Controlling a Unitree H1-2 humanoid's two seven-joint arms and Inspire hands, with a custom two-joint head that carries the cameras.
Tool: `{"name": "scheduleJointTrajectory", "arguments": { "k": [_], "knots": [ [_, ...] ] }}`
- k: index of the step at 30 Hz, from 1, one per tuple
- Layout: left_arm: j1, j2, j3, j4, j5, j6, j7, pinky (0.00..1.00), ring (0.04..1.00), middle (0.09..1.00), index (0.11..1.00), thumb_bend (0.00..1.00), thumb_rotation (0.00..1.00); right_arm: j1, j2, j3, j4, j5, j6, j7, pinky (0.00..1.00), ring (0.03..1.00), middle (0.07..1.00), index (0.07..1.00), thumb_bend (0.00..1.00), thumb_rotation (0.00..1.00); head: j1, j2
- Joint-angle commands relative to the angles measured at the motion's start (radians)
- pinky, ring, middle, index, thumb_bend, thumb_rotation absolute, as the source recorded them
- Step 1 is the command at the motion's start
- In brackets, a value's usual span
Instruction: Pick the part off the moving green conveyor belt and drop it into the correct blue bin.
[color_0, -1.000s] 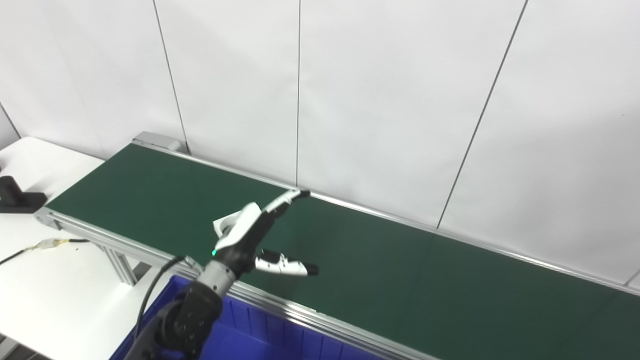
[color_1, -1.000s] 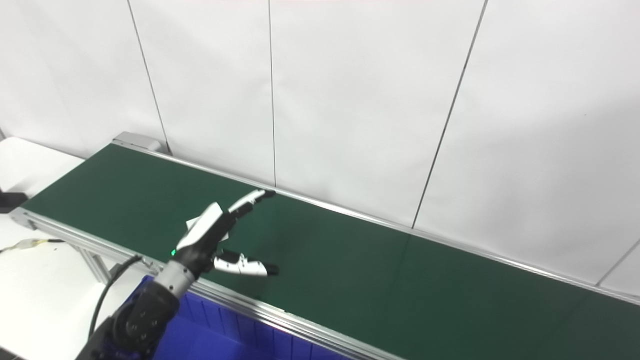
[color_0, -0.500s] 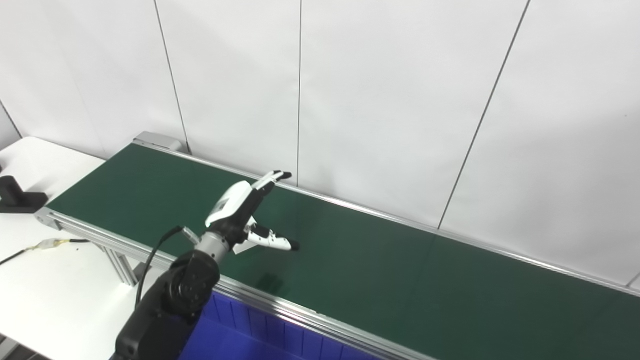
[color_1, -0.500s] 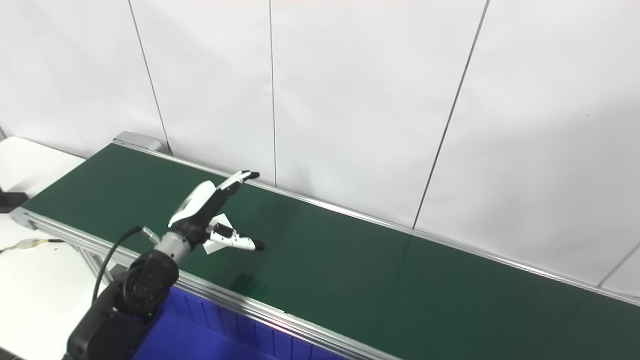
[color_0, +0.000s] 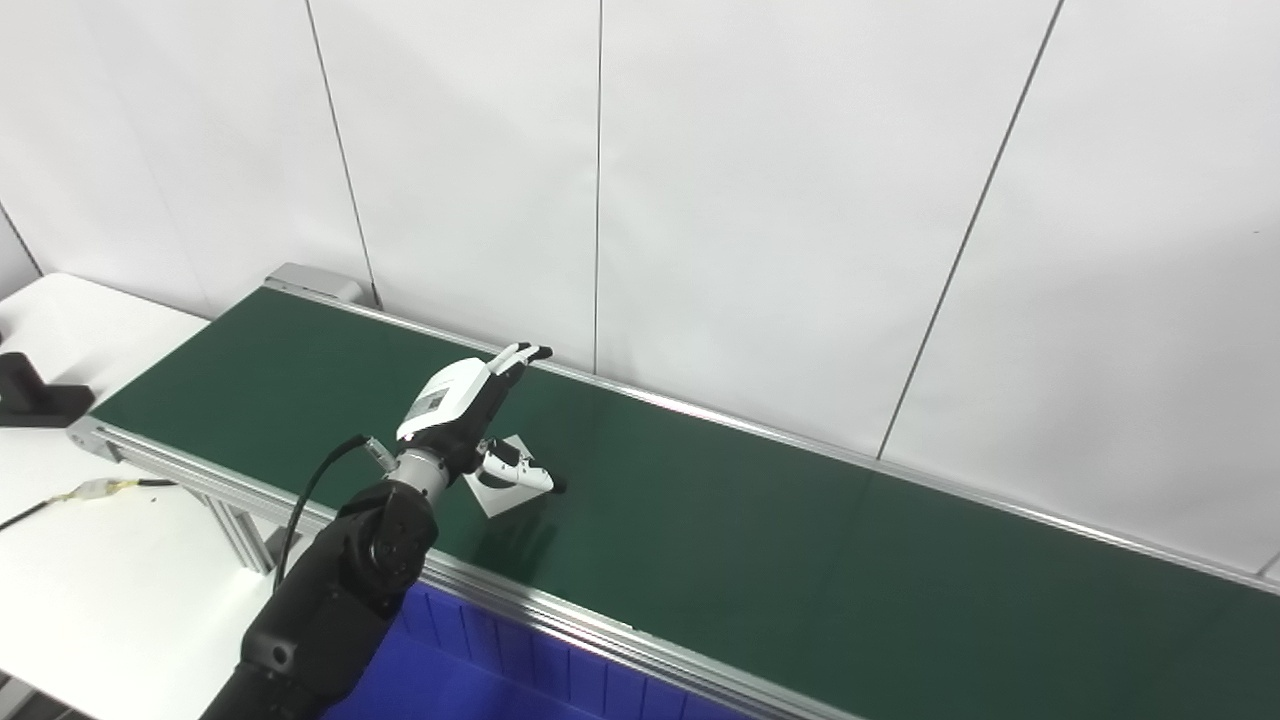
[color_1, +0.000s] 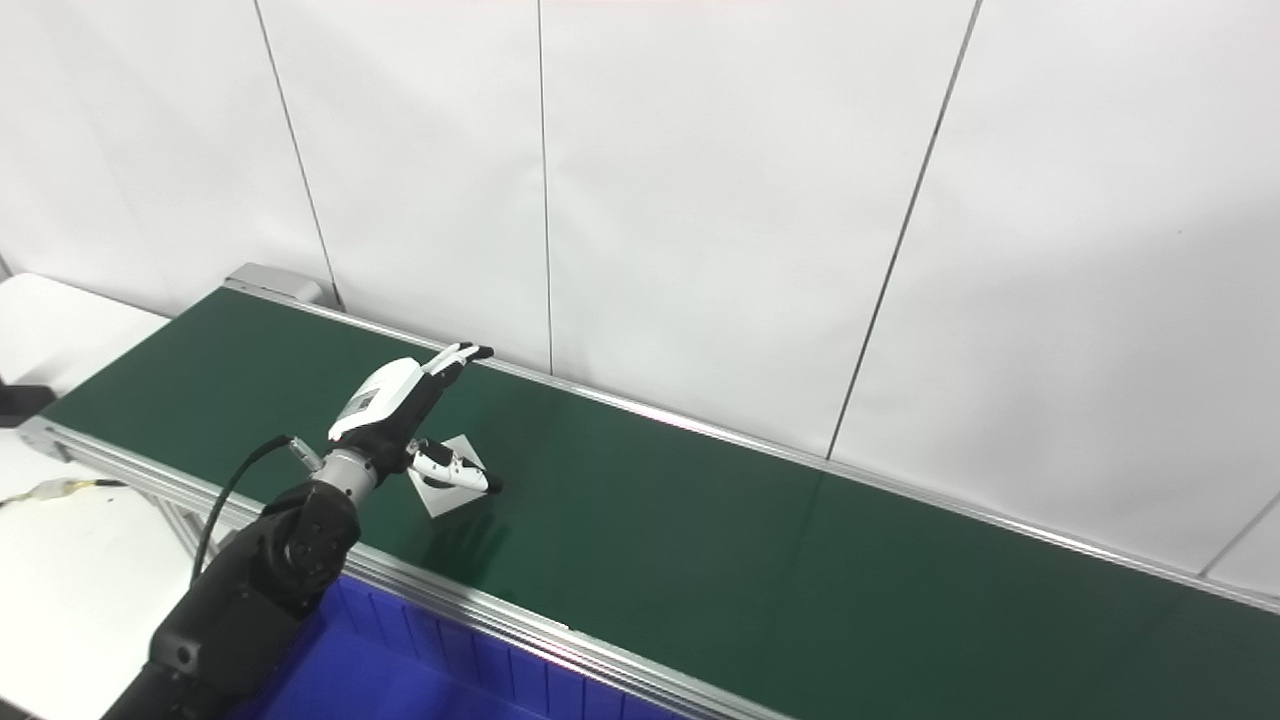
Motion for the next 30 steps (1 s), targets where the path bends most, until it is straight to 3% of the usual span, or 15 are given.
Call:
{"name": "scheduleJointTrajectory", "arguments": {
  "k": [1,12,21,30],
  "knots": [
    [-0.044,0.028,-0.009,-0.003,0.018,-0.005,0.040,0.88,0.955,0.991,0.930,0.82,0.14,-0.008,0.002,0.000,-0.017,0.007,-0.069,-0.016,0.62,0.746,0.815,0.860,0.86,0.00,-0.001,0.001],
    [-0.063,0.023,-0.088,0.084,0.092,0.043,0.086,0.95,0.980,1.000,0.936,0.79,0.14,-0.002,0.005,0.000,-0.034,0.009,-0.046,-0.010,0.63,0.756,0.818,0.861,0.87,0.01,-0.003,0.003],
    [-0.056,-0.001,-0.142,0.125,0.098,0.043,0.123,0.93,0.970,1.000,0.925,0.80,0.14,-0.001,0.009,0.001,-0.029,0.009,-0.054,-0.014,0.62,0.748,0.815,0.861,0.87,0.01,-0.008,0.003],
    [-0.056,0.005,-0.181,0.140,0.132,0.054,0.138,0.91,0.928,0.954,0.891,0.74,0.05,0.005,0.014,-0.001,-0.036,0.019,-0.051,-0.010,0.63,0.754,0.818,0.861,0.87,0.02,-0.008,0.007]
  ]
}}
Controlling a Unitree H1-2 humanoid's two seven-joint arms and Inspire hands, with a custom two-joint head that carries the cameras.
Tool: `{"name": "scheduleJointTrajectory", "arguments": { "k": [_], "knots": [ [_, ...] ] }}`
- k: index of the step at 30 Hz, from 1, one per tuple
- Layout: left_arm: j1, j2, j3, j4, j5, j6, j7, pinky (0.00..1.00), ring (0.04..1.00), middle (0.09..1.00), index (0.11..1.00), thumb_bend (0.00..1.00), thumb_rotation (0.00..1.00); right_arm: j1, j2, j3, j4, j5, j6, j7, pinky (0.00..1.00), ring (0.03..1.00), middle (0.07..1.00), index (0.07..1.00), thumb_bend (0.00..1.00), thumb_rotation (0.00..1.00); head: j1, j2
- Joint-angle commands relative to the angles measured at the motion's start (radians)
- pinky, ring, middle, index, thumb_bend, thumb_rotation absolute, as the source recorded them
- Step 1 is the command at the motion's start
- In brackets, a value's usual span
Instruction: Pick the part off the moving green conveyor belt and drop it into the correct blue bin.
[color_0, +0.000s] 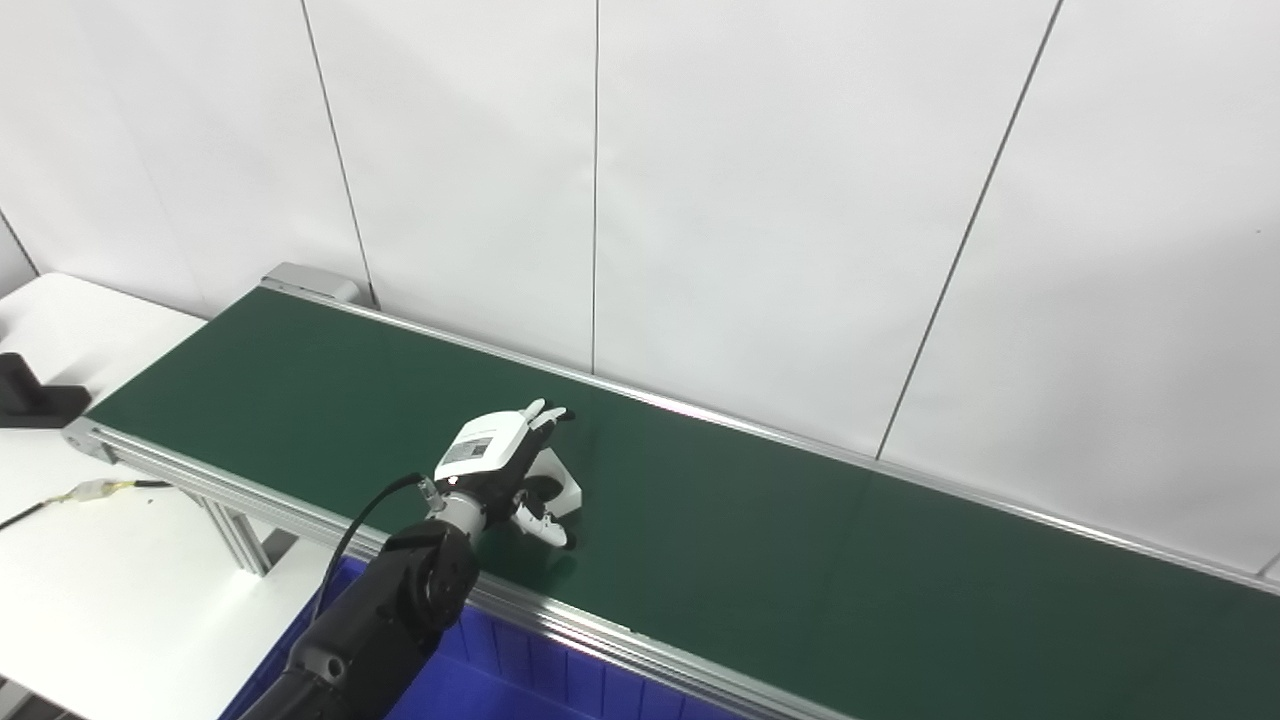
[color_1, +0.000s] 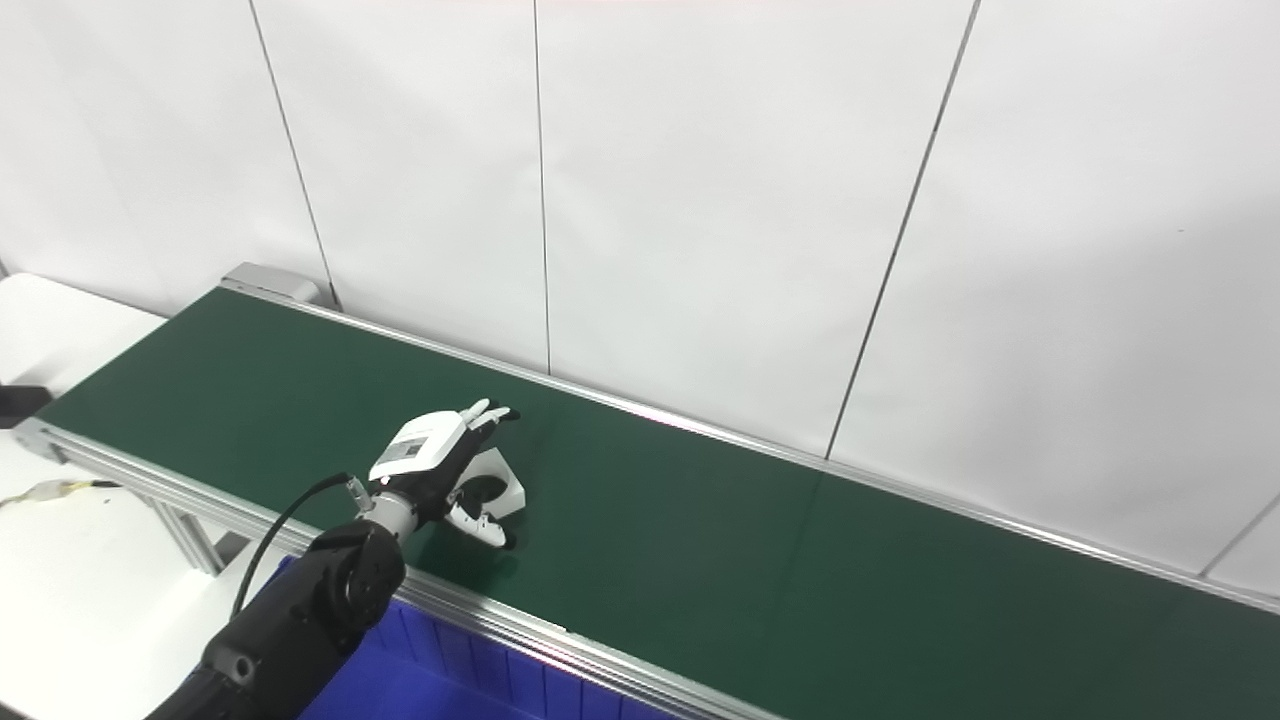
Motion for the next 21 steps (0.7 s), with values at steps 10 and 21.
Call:
{"name": "scheduleJointTrajectory", "arguments": {
  "k": [10,21],
  "knots": [
    [-0.028,0.012,-0.020,0.019,0.032,0.010,0.048,0.69,0.744,0.825,0.793,0.60,0.00,0.000,0.004,-0.001,-0.036,0.011,-0.055,-0.013,0.62,0.750,0.816,0.861,0.86,0.05,0.002,0.005],
    [-0.028,-0.005,0.017,0.007,-0.042,0.038,0.013,0.38,0.412,0.540,0.634,0.49,0.00,0.003,0.006,-0.004,-0.044,0.011,-0.044,-0.016,0.62,0.746,0.813,0.856,0.86,0.04,0.002,0.006]
  ]
}}
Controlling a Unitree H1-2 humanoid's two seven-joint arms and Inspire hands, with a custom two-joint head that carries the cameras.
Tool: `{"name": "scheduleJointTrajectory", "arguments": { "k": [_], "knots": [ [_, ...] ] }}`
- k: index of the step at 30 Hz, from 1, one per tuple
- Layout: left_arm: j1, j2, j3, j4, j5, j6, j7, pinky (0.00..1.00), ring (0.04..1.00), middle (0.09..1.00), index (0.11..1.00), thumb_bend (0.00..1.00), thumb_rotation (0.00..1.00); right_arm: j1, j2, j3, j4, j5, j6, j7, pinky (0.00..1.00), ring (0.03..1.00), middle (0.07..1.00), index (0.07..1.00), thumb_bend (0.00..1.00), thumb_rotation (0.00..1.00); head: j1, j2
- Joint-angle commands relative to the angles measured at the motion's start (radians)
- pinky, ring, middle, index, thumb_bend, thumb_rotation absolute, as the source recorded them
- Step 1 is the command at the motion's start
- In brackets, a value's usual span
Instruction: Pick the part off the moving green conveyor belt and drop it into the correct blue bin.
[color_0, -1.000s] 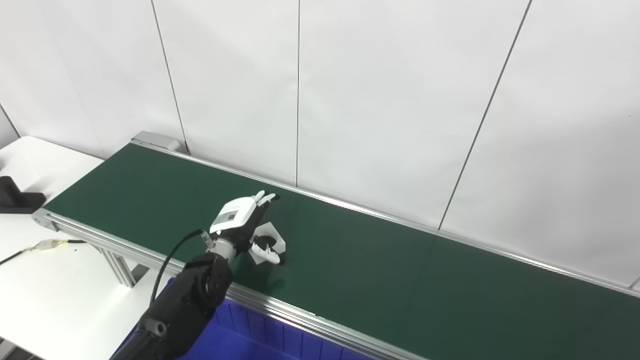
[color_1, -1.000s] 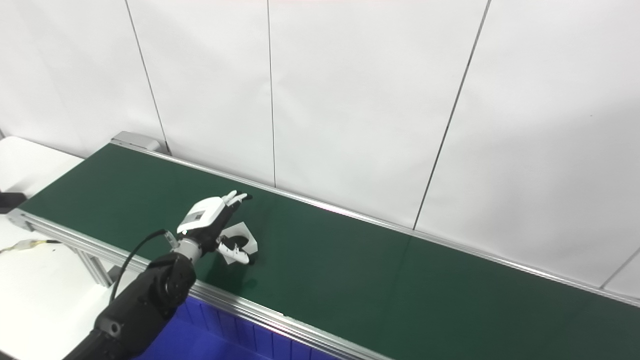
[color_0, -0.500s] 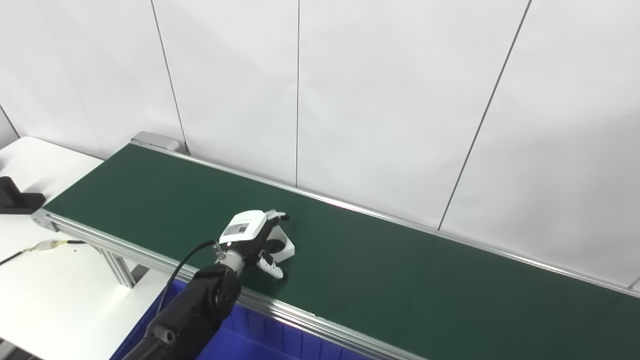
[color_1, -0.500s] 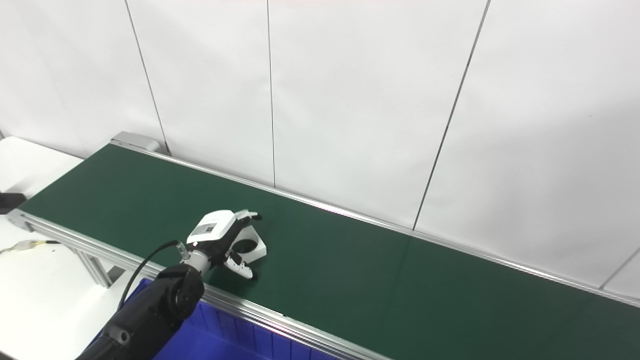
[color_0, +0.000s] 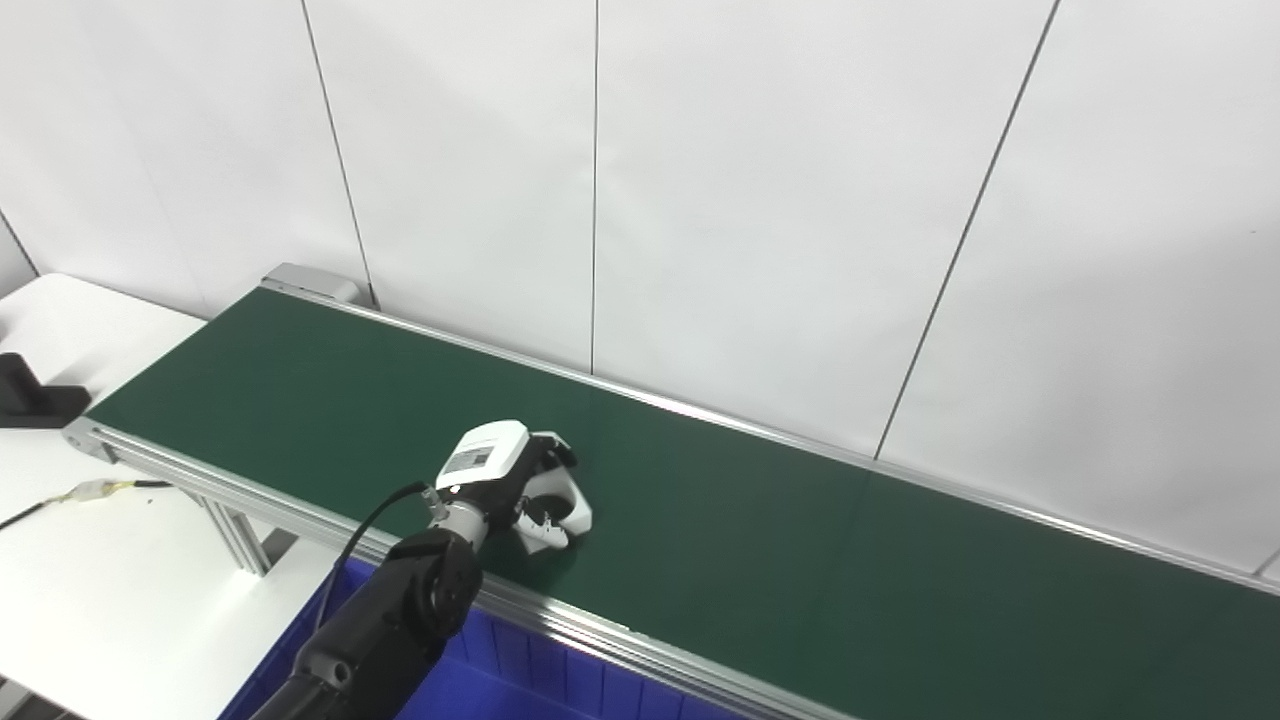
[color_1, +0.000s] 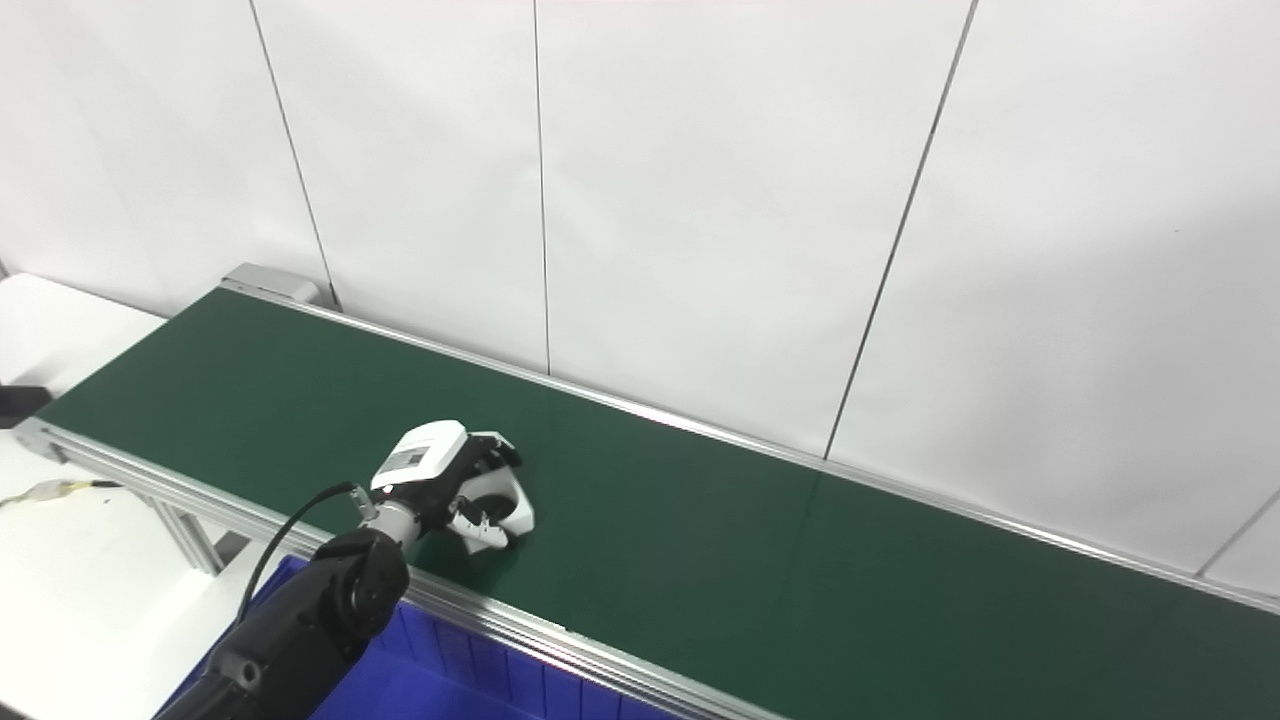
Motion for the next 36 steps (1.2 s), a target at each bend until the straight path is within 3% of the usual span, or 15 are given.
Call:
{"name": "scheduleJointTrajectory", "arguments": {
  "k": [1,3,5,9,17,21,23,25,31,36],
  "knots": [
    [-0.028,0.010,0.004,-0.016,-0.002,0.017,0.000,0.34,0.386,0.499,0.595,0.49,0.00,-0.005,0.005,-0.003,-0.025,0.012,-0.048,-0.011,0.62,0.746,0.812,0.856,0.87,0.03,0.001,0.002],
    [-0.028,0.010,0.000,-0.016,-0.002,0.023,0.001,0.29,0.405,0.504,0.520,0.50,0.00,-0.007,0.004,-0.003,-0.020,0.009,-0.055,-0.014,0.62,0.743,0.810,0.855,0.87,0.03,0.001,0.001],
    [-0.027,0.010,-0.003,-0.018,0.000,0.022,0.003,0.29,0.375,0.461,0.538,0.49,0.00,-0.006,0.003,-0.002,-0.029,0.006,-0.044,-0.011,0.62,0.744,0.811,0.856,0.86,0.04,0.001,0.001],
    [-0.026,0.014,-0.005,-0.020,-0.001,0.012,0.012,0.33,0.379,0.465,0.535,0.49,0.00,-0.008,0.004,-0.003,-0.019,0.011,-0.051,-0.012,0.61,0.740,0.807,0.855,0.86,0.05,0.001,0.001],
    [0.001,0.010,0.023,-0.075,-0.023,-0.030,0.050,0.27,0.363,0.445,0.537,0.49,0.00,-0.004,0.001,-0.001,-0.031,0.012,-0.041,-0.007,0.62,0.746,0.812,0.859,0.86,0.04,-0.001,0.007],
    [0.041,-0.003,0.057,-0.180,-0.065,-0.045,0.052,0.23,0.397,0.496,0.495,0.50,0.00,-0.006,-0.001,0.001,-0.025,0.005,-0.051,-0.012,0.62,0.743,0.808,0.859,0.86,0.05,-0.005,0.012],
    [0.065,-0.007,0.067,-0.240,-0.081,-0.053,0.044,0.23,0.359,0.454,0.524,0.49,0.00,-0.003,-0.004,0.004,-0.036,0.019,-0.034,0.004,0.65,0.767,0.822,0.860,0.85,0.06,-0.010,0.017],
    [0.097,-0.011,0.074,-0.310,-0.097,-0.063,0.033,0.23,0.376,0.475,0.509,0.50,0.00,0.000,-0.009,0.007,-0.052,0.029,-0.017,0.018,0.66,0.782,0.832,0.860,0.85,0.05,-0.022,0.027],
    [0.169,-0.024,0.091,-0.470,-0.126,-0.068,0.007,0.29,0.359,0.455,0.539,0.49,0.00,0.016,-0.017,0.007,-0.121,0.026,0.041,0.047,0.66,0.794,0.837,0.856,0.85,0.12,-0.058,0.057],
    [0.207,-0.033,0.111,-0.546,-0.162,-0.080,-0.014,0.31,0.369,0.462,0.537,0.49,0.00,0.025,-0.016,0.006,-0.158,0.019,0.072,0.058,0.65,0.783,0.829,0.850,0.85,0.14,-0.084,0.081]
  ]
}}
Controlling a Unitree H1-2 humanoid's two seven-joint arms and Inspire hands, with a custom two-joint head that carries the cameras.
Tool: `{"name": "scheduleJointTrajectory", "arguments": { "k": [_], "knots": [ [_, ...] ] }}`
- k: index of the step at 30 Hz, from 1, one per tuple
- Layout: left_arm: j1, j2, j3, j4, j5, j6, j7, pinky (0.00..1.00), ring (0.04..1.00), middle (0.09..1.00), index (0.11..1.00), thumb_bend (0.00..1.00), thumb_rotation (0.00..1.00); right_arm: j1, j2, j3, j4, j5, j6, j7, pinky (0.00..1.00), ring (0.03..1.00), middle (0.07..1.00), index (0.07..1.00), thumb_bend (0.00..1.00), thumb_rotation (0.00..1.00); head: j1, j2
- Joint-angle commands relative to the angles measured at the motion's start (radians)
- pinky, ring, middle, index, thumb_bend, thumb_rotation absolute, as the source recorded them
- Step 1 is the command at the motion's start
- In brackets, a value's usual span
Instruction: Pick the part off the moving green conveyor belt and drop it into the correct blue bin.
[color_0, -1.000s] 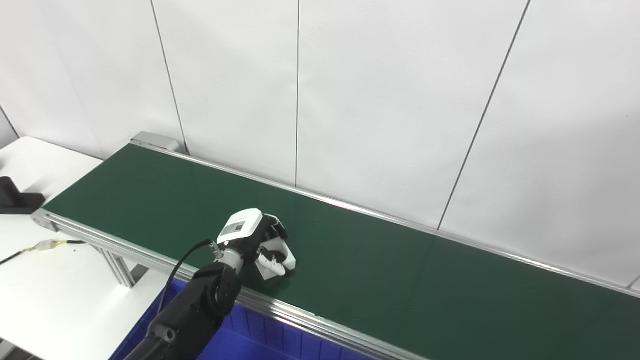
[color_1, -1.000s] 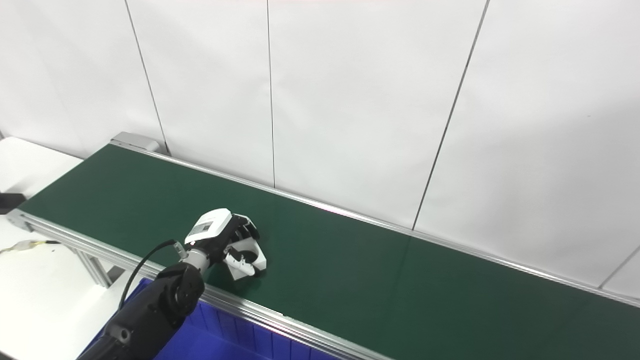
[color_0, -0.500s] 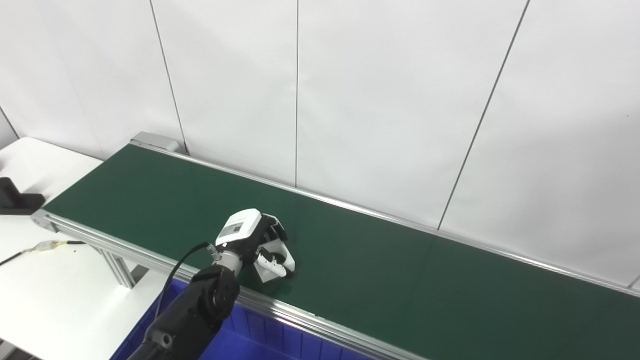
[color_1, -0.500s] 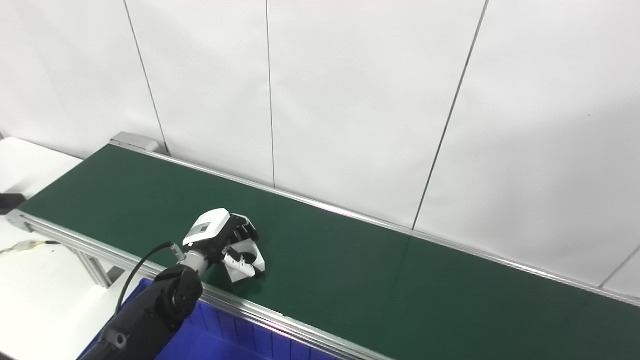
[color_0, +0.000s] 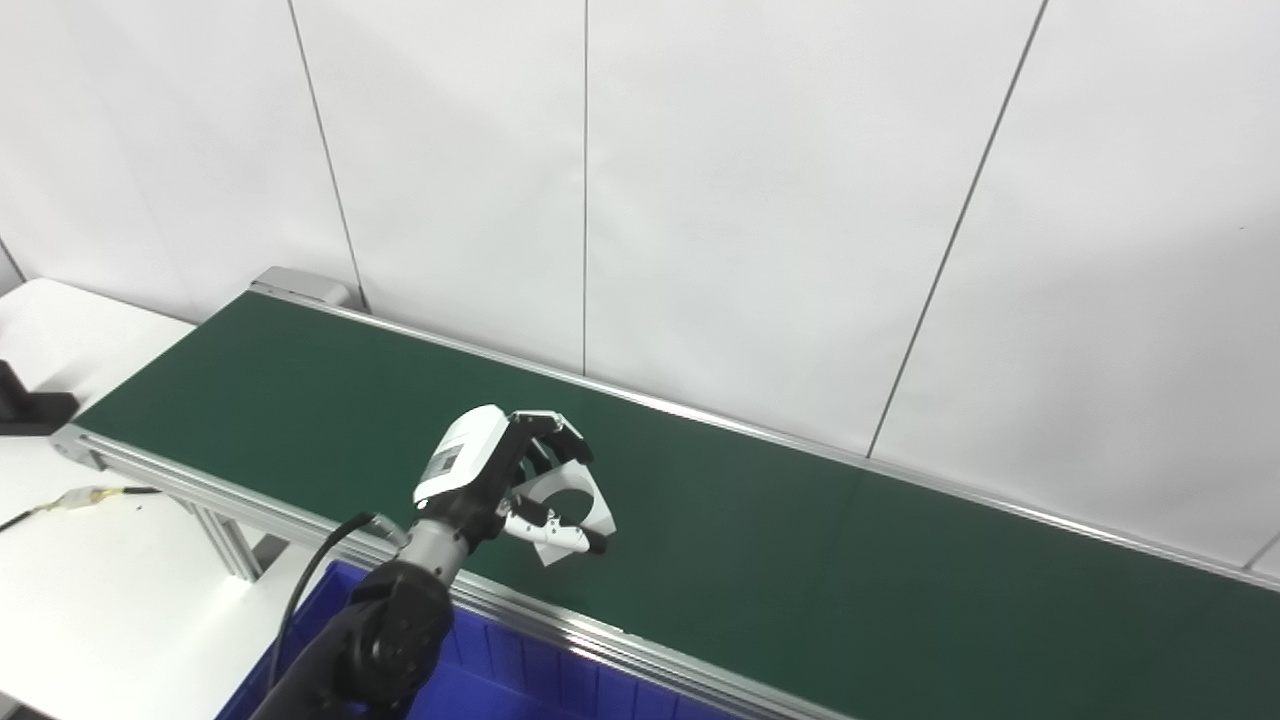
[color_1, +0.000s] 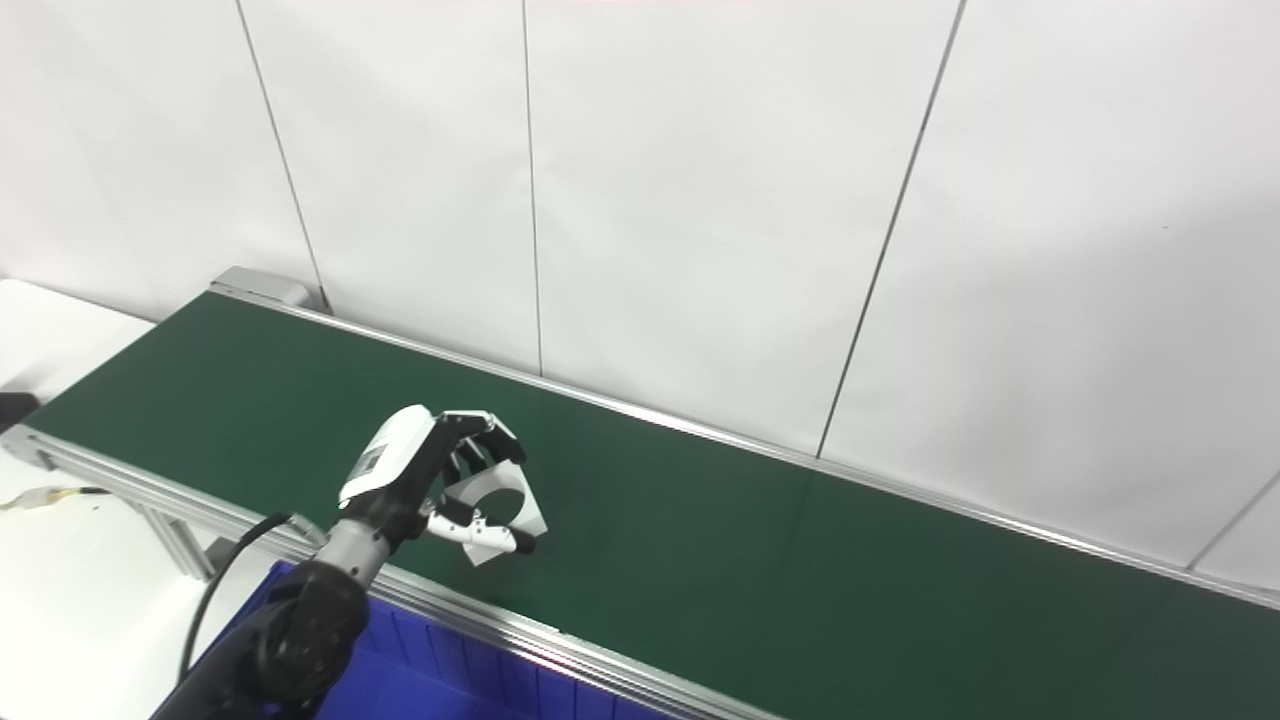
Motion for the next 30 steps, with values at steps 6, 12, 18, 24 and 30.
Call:
{"name": "scheduleJointTrajectory", "arguments": {
  "k": [6,12,18,24,30],
  "knots": [
    [0.038,0.009,0.036,-0.101,-0.045,-0.050,-0.013,0.36,0.399,0.487,0.527,0.50,0.00,0.004,0.009,0.002,-0.071,-0.021,0.041,0.001,0.64,0.770,0.818,0.844,0.86,0.21,-0.075,0.058],
    [0.073,0.016,0.044,-0.065,-0.085,-0.122,-0.017,0.39,0.413,0.483,0.522,0.50,0.00,0.009,0.023,0.006,-0.092,-0.035,0.054,-0.004,0.63,0.762,0.817,0.840,0.87,0.25,-0.136,0.098],
    [0.097,0.023,0.049,-0.026,-0.120,-0.190,-0.033,0.43,0.438,0.500,0.497,0.50,0.00,0.022,0.041,0.013,-0.128,-0.041,0.076,-0.004,0.63,0.756,0.821,0.840,0.86,0.24,-0.211,0.146],
    [0.119,0.020,0.052,0.002,-0.139,-0.251,-0.039,0.42,0.435,0.495,0.503,0.50,0.00,0.031,0.054,0.022,-0.151,-0.054,0.108,-0.003,0.66,0.778,0.838,0.856,0.84,0.28,-0.253,0.179],
    [0.138,0.021,0.051,-0.001,-0.142,-0.243,-0.063,0.41,0.432,0.500,0.500,0.50,0.00,0.034,0.069,0.024,-0.151,-0.051,0.106,-0.009,0.67,0.786,0.845,0.865,0.83,0.32,-0.304,0.222]
  ]
}}
